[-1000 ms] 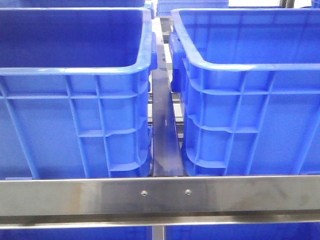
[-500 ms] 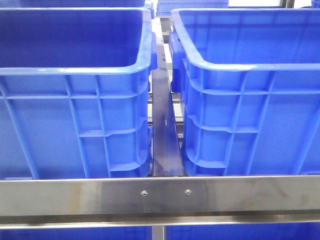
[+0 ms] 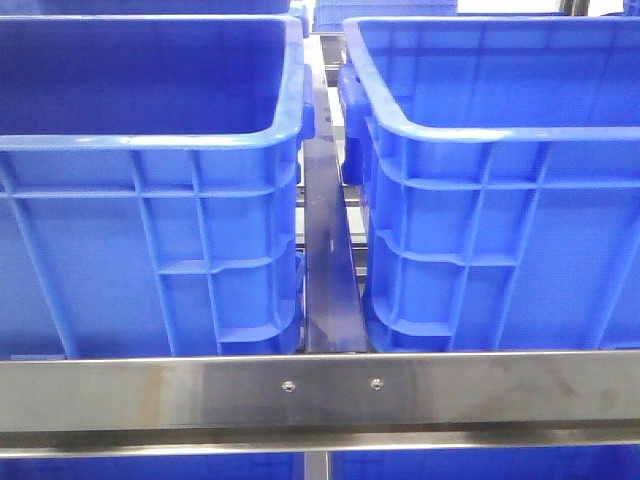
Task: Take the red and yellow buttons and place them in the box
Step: 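Lower the left gripper into the button bin toward a red button, then close the left gripper around the red mushroom button's base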
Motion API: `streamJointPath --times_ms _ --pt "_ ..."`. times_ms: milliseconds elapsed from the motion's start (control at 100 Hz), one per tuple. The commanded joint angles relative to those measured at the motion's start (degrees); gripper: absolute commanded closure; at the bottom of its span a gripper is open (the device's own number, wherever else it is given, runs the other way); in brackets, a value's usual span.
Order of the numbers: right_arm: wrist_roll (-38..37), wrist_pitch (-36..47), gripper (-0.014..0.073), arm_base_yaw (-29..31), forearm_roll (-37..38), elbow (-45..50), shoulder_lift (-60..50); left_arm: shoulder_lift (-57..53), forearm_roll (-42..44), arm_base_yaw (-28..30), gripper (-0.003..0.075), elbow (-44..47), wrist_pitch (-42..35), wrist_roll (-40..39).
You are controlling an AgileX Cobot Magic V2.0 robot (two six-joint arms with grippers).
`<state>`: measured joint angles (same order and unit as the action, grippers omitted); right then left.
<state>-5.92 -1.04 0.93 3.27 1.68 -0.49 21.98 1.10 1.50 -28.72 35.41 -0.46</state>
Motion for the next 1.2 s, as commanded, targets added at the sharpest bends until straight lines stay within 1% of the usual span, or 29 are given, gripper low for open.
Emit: streamJointPath --times_ms 0,60,130,180,220,230,250,300,320,350,370,420,690,820,1020,1190 --pt "0.00 4.76 0.0663 0.32 0.77 -0.94 -1.40 4.80 0.32 0.22 0.0739 -4.37 -2.57 0.46" --pt "0.00 4.76 0.0663 0.32 0.77 -0.94 -1.40 7.63 0.32 0.22 0.0732 -5.97 -2.32 0.46" --pt "0.00 4.76 0.0663 0.32 0.77 -0.94 -1.40 10.58 0.32 0.22 0.0675 -7.81 -1.79 0.46" --pt "0.00 4.76 0.0663 0.32 0.77 -0.94 -1.40 12.53 0.32 0.22 0.0599 -9.04 -1.58 0.46" --pt "0.00 4.76 0.0663 0.32 0.77 -0.94 -1.40 13.80 0.32 0.22 0.0511 -10.03 -1.60 0.46" --pt "0.00 4.76 0.0663 0.32 0.77 -0.94 -1.40 14.30 0.32 0.22 0.0479 -10.18 -1.60 0.46" --pt "0.00 4.76 0.0663 0.32 0.77 -0.94 -1.40 15.01 0.32 0.22 0.0445 -10.66 -1.77 0.46" --pt "0.00 4.76 0.0663 0.32 0.77 -0.94 -1.40 16.64 0.32 0.22 0.0312 -11.66 -2.05 0.46" --pt "0.00 4.76 0.0663 0.32 0.77 -0.94 -1.40 17.36 0.32 0.22 0.0282 -12.10 -2.05 0.46" --pt "0.00 4.76 0.0663 0.32 0.77 -0.94 -1.40 18.31 0.32 0.22 0.0216 -12.71 -2.05 0.46" --pt "0.00 4.76 0.0663 0.32 0.77 -0.94 -1.40 19.02 0.32 0.22 0.0185 -13.15 -2.05 0.46" --pt "0.00 4.76 0.0663 0.32 0.77 -0.94 -1.40 20.72 0.32 0.22 0.0141 -14.16 -1.94 0.46" --pt "0.00 4.76 0.0663 0.32 0.77 -0.94 -1.40 31.80 -1.10 -0.02 0.0133 -23.52 4.55 0.46" --pt "0.00 4.76 0.0663 0.32 0.77 -0.94 -1.40 38.00 -1.10 -2.57 0.0134 -28.89 6.76 0.46" --pt "0.00 4.76 0.0663 0.32 0.77 -0.94 -1.40 47.70 -0.73 -6.12 0.0134 -36.66 7.86 0.46" --pt "0.00 4.76 0.0663 0.32 0.77 -0.94 -1.40 55.49 -0.73 -6.23 0.0134 -43.48 14.09 0.46"
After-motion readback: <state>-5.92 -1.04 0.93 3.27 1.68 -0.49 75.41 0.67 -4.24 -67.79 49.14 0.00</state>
